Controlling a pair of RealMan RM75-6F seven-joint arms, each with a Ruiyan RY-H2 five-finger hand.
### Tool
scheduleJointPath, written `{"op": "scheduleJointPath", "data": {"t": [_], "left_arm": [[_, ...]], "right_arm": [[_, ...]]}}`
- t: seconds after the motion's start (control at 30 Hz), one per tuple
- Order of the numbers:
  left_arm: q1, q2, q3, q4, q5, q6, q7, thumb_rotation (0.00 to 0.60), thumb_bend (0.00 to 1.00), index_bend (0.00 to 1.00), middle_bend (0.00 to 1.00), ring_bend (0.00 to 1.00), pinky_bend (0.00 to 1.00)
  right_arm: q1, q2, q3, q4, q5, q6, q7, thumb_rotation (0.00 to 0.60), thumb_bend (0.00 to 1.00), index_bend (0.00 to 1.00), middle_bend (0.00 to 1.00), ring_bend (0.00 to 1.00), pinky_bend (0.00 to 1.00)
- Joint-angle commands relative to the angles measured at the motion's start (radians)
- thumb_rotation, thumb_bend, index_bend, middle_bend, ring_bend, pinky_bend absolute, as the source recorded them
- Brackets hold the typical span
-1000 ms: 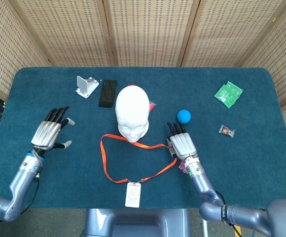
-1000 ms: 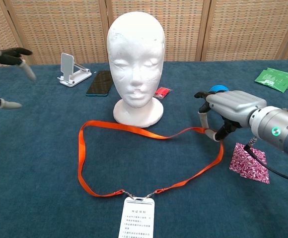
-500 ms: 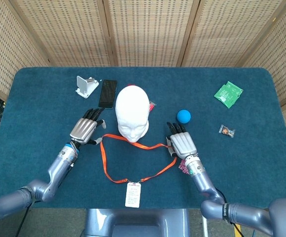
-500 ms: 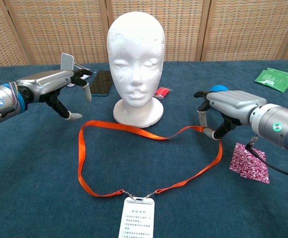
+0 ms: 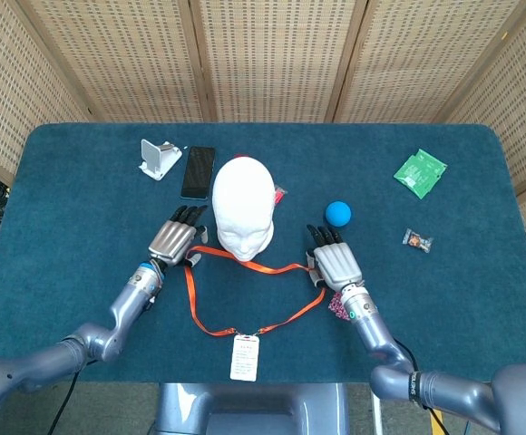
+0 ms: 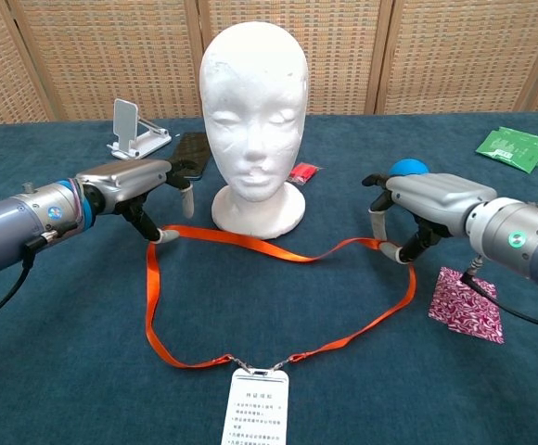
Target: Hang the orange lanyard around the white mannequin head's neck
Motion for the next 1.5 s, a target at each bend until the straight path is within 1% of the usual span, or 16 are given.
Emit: {"op": "scheduleJointPath", "data": {"t": [0.03,0.13,0.27,0.47,1.07,1.23,1.3,1.37,1.5], "left_arm": [[-0.011,-0.017,0.001,0.017,-0.005,-0.010,-0.013,0.600,0.34,0.47,0.00,0.00,0.00],[-0.016,-0.027,0.004,0.033,-0.003,-0.005,-0.007,0.600,0.35,0.47,0.00,0.00,0.00],[-0.019,-0.036,0.004,0.044,-0.010,-0.006,-0.005,0.600,0.39,0.48,0.00,0.00,0.00],[-0.028,-0.045,0.000,0.058,-0.031,-0.018,0.011,0.600,0.39,0.48,0.00,0.00,0.00],[-0.042,-0.065,-0.001,0.062,-0.077,-0.035,0.062,0.600,0.42,0.57,0.00,0.00,0.00],[-0.044,-0.069,0.000,0.063,-0.088,-0.036,0.081,0.600,0.42,0.57,0.00,0.00,0.00],[-0.044,-0.070,0.000,0.061,-0.089,-0.034,0.082,0.600,0.44,0.58,0.00,0.00,0.00],[-0.043,-0.069,-0.001,0.057,-0.088,-0.029,0.079,0.600,0.47,0.62,0.00,0.00,0.00],[-0.039,-0.065,-0.003,0.049,-0.081,-0.014,0.063,0.600,0.48,0.69,0.00,0.00,0.00]], "right_arm": [[0.000,-0.005,0.000,0.005,-0.002,-0.001,0.005,0.600,0.65,0.69,0.00,0.00,0.00],[-0.001,-0.006,-0.003,0.010,-0.006,-0.003,0.008,0.600,0.65,0.69,0.00,0.00,0.00],[-0.002,-0.007,-0.003,0.016,-0.009,-0.004,0.013,0.600,0.65,0.69,0.00,0.00,0.00],[-0.001,-0.007,-0.001,0.015,-0.011,-0.004,0.014,0.600,0.65,0.69,0.00,0.00,0.00],[0.000,-0.010,0.001,0.019,-0.010,-0.009,0.014,0.600,0.65,0.69,0.00,0.00,0.00],[-0.001,-0.010,0.000,0.019,-0.011,-0.011,0.016,0.600,0.65,0.70,0.00,0.00,0.00],[-0.001,-0.011,0.001,0.020,-0.011,-0.011,0.017,0.600,0.65,0.70,0.00,0.00,0.00],[-0.002,-0.010,0.001,0.020,-0.012,-0.010,0.018,0.600,0.65,0.70,0.00,0.00,0.00],[-0.003,-0.006,0.001,0.016,-0.015,-0.008,0.020,0.600,0.65,0.70,0.00,0.00,0.00]]}}
